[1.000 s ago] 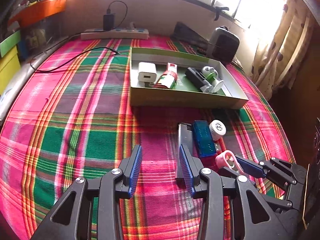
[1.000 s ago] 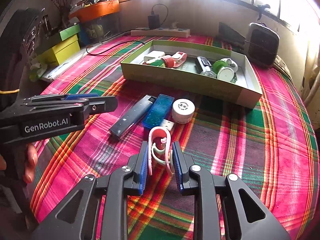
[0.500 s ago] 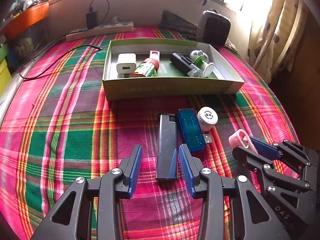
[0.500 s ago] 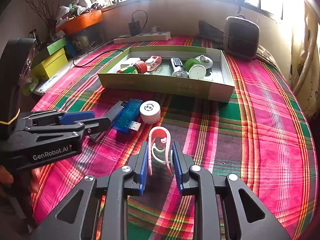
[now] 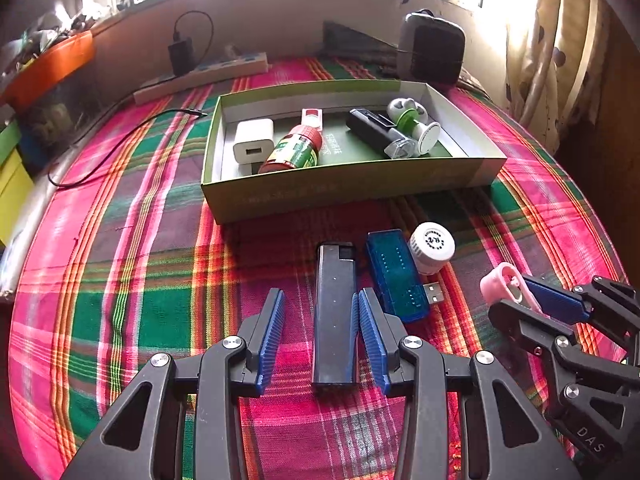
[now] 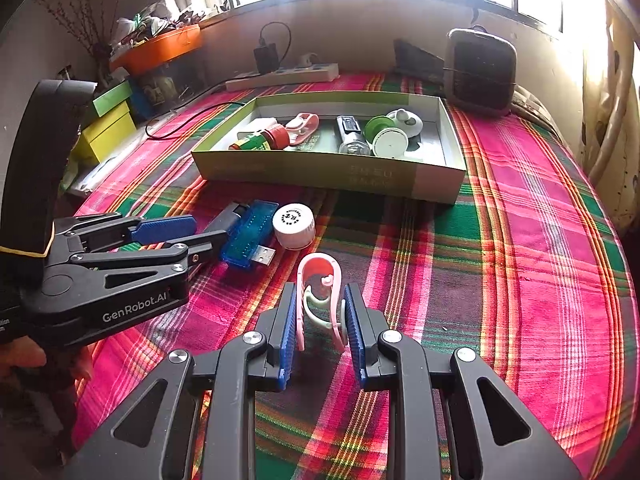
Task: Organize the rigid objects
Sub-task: 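Close the left tool on the grey lighter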
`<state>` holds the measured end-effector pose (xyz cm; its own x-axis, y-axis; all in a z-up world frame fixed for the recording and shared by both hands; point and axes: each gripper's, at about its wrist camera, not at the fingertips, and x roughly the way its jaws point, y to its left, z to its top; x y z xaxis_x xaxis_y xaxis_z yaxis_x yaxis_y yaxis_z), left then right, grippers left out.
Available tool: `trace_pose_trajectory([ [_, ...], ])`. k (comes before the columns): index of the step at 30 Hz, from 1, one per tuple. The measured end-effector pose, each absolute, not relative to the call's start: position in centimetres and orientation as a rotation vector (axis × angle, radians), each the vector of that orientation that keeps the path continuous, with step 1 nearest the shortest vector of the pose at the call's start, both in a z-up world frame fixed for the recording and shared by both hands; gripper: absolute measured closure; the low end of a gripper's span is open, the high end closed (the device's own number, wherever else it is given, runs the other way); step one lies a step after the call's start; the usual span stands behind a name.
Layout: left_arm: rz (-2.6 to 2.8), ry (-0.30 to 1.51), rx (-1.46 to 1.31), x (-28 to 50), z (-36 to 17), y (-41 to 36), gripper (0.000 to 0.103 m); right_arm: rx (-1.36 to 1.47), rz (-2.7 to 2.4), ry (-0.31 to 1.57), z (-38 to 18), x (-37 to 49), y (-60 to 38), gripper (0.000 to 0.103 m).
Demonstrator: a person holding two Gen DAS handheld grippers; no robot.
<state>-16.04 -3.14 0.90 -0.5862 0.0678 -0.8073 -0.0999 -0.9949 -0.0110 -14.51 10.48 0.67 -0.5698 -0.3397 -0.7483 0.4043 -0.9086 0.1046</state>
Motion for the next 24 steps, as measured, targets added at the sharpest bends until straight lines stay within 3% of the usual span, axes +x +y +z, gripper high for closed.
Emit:
trace_pose_trajectory([
  [8, 2.719, 0.028, -1.366, -16.2, 0.9, -3.3, 0.067, 1.165, -2.456, 0.104, 0.4, -14.7, 10.5, 0.079],
  [14, 2.742, 0.012, -1.369, -16.1, 0.9, -3.9, 0.081, 1.170, -2.456, 0.104, 0.4, -14.8, 10.5, 0.079],
  [24, 2.736, -0.016, -1.363, -15.9, 0.9, -4.2, 0.081, 1.173, -2.458, 0.111, 0.4, -14.7, 10.5, 0.079],
])
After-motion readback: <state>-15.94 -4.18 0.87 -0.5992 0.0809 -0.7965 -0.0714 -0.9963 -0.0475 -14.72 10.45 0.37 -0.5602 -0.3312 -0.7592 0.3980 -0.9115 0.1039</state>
